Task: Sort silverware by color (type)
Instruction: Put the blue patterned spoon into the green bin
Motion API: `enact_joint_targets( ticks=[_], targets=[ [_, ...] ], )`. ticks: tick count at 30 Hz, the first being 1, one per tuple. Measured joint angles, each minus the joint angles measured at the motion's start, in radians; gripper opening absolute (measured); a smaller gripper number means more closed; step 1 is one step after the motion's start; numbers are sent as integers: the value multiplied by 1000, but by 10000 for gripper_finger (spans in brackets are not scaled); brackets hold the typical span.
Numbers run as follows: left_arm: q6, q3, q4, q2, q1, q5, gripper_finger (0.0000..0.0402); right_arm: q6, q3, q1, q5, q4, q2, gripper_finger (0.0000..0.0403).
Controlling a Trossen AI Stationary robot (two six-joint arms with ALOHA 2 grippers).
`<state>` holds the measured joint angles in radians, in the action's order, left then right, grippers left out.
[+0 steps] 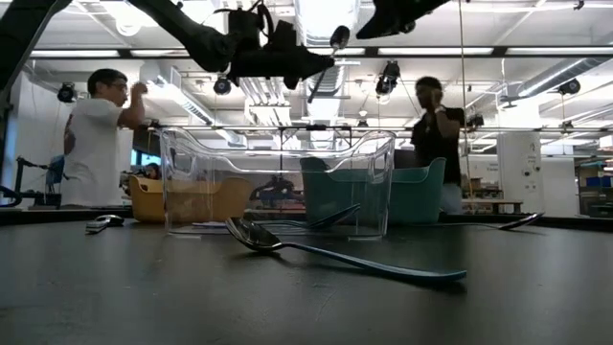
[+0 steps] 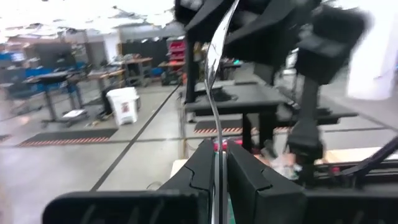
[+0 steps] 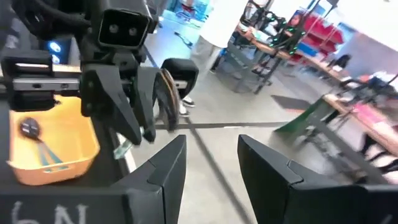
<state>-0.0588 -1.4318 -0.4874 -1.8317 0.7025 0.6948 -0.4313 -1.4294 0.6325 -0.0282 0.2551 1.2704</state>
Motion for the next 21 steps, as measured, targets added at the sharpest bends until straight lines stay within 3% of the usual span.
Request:
enact_joint_targets(
  ticks=[6,14,21],
  targets=[
    [141,102,-271,4,1,28,8,77,122,32,-84,-54,-48,137],
    [247,261,-717,7,0,-74,8,159,277,32,-89,-246,-20,137],
    [252,312,-868,7,-8,-129,8,282,368,31,-296,-563,74,137]
  ],
)
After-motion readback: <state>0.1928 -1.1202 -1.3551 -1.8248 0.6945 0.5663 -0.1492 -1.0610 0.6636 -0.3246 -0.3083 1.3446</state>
